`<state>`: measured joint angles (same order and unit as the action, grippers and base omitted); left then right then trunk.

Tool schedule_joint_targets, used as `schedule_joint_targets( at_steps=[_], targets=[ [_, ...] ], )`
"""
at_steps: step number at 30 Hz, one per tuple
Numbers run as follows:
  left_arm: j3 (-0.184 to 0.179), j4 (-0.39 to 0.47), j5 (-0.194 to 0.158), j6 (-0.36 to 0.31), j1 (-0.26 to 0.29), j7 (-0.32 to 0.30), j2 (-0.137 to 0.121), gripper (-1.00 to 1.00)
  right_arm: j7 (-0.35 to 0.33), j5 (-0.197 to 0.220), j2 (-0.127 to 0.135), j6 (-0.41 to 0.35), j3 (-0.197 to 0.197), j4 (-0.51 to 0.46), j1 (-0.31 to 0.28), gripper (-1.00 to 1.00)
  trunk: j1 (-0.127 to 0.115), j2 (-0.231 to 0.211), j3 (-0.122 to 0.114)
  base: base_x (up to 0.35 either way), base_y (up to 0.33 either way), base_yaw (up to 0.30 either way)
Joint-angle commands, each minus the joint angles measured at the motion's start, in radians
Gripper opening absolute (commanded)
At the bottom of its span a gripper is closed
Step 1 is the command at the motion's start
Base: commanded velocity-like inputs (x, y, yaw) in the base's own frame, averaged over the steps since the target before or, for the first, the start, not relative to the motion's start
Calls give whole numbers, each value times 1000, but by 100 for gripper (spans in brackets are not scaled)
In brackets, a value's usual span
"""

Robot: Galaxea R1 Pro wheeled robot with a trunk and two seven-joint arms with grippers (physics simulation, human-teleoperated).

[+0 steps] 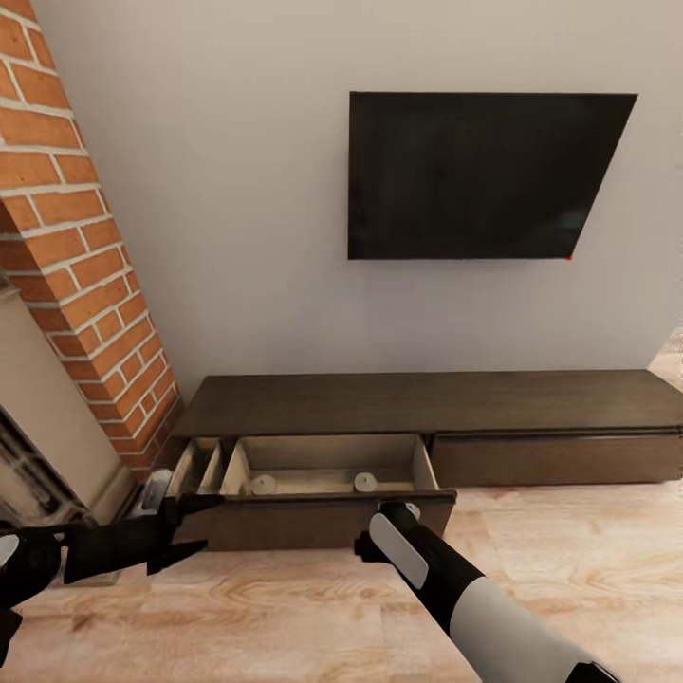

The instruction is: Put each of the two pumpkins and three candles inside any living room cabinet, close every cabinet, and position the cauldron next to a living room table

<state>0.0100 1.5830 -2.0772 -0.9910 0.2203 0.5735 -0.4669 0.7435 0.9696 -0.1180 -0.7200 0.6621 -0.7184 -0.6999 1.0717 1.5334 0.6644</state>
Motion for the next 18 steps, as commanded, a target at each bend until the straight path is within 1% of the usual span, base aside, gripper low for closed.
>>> schedule_joint_targets(
  at_steps=[1, 2, 3, 5, 6, 7, 8, 9, 10, 11, 12, 14, 15, 16, 17, 18],
  targets=[
    [-5, -15, 52, -1, 1, 11, 7, 100, 9, 9, 1, -1, 4, -1, -1, 100, -5, -7, -2, -340, 0, 0],
    [-9, -28, 114, 0, 1, 11, 21, 100, 10, 9, 1, -1, 4, -1, -1, 100, -8, -14, -5, -339, 0, 0],
    [-11, -33, 145, 0, 1, 11, 29, 100, 10, 9, 1, -1, 4, -1, -1, 100, -12, -21, -9, -336, 0, 0],
    [-15, -52, 283, 1, 1, 12, 67, 100, 10, 9, 1, -1, 4, -1, -1, 100, -20, -35, -15, -324, 0, 0],
    [-16, -55, 321, 1, 1, 12, 76, 100, 10, 9, 1, -1, 4, -1, -1, 100, -24, -42, -18, -313, 0, 0],
    [-17, -63, 436, 2, 1, 13, 102, 100, 10, 9, 1, -1, 4, -1, -1, 100, -28, -49, -21, -277, 0, 0],
    [-17, -65, 474, 2, 1, 13, 112, 100, 10, 9, 1, -1, 4, -1, -1, 100, -31, -56, -24, -267, 0, 0],
    [-17, -79, 590, 6, 0, 12, 149, 100, 10, 8, 1, -1, 4, -1, -1, 100, -35, -63, -27, -221, 0, 0],
    [-17, -85, 626, 8, 0, 12, 163, 100, 10, 8, 1, -1, 4, -1, -1, 100, -39, -70, -30, -200, 0, 0],
    [-18, -115, 791, 12, -1, 11, 243, 100, 10, 9, 1, -1, 5, -1, -1, 100, -43, -77, -34, -99, 0, 0],
    [-18, -128, 890, 19, -1, 11, 285, 100, 10, 9, 0, -1, 6, -1, -1, 100, -47, -84, -37, -51, 0, 0],
    [-18, -137, 1027, 54, -2, 11, 327, 100, 10, 8, 0, -1, 6, -1, -1, 100, -54, -98, -43, -27, 0, 0],
    [-18, -140, 1084, 79, -4, 10, 343, 100, 10, 8, 0, -1, 7, -1, -1, 100, -58, -105, -46, -13, 0, 0],
    [-18, -148, 1131, 106, -6, 9, 357, 100, 10, 7, 0, -1, 7, -1, -1, 100, -62, -112, -49, -9, 0, 0],
    [-18, -165, 1169, 132, -7, 5, 368, 100, 10, 5, 0, -1, 8, -1, -1, 100, -66, -119, -52, -5, 0, 0],
    [-18, -184, 1195, 153, -7, 1, 376, 100, 10, 5, 0, -1, 8, -1, -1, 100, -70, -126, -56, -3, 0, 0]
  ],
)
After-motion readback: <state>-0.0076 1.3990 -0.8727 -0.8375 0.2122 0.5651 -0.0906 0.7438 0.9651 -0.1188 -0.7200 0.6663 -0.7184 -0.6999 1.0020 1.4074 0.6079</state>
